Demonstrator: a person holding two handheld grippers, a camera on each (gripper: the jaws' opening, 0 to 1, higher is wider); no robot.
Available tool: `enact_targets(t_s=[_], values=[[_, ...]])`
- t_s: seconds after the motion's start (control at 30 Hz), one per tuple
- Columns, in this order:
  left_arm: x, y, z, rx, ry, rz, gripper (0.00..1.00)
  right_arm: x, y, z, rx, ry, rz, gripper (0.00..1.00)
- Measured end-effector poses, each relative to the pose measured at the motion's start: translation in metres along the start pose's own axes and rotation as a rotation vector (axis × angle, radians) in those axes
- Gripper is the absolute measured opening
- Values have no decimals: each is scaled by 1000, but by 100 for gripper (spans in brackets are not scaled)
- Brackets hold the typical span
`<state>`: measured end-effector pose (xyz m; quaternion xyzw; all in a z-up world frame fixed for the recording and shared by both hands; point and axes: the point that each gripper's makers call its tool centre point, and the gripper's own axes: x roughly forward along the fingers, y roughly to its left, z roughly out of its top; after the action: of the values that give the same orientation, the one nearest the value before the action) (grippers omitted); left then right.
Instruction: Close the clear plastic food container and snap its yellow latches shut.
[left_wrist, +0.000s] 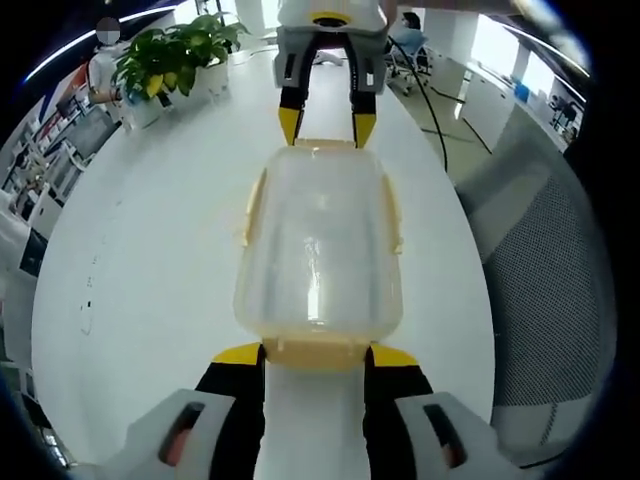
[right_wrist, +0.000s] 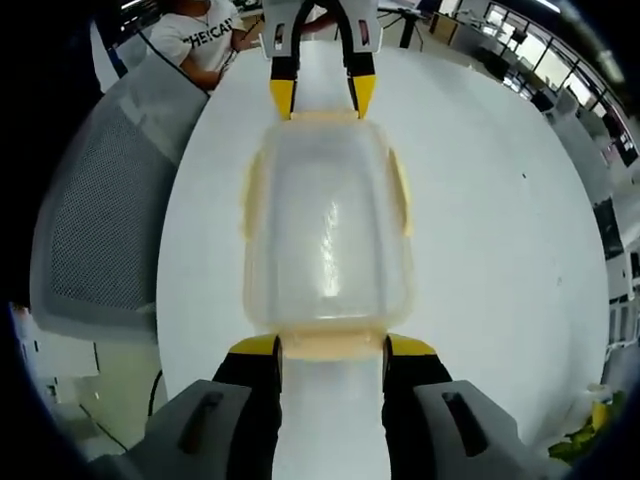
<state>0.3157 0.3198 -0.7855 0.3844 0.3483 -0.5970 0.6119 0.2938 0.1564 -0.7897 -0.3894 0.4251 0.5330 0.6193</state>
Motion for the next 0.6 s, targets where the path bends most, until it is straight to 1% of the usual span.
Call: enact_targets(t_s=[0.13, 0.23, 0.37, 0.53, 0.6], values=[[3, -1, -1, 0, 3, -3, 33, 1, 0, -1, 5, -18, 8, 36], [7, -4, -1, 16, 17, -8, 33, 2, 1, 0, 9, -36, 19, 36], [6, -2, 0, 29, 18, -2, 33, 4, 4, -3, 9, -31, 36, 36], [5, -2, -1, 32, 14, 7, 34, 2, 5, -3, 4, -45, 22, 37], [5, -2, -1, 30, 11, 17, 34, 1, 5, -4, 15, -46, 21, 37]])
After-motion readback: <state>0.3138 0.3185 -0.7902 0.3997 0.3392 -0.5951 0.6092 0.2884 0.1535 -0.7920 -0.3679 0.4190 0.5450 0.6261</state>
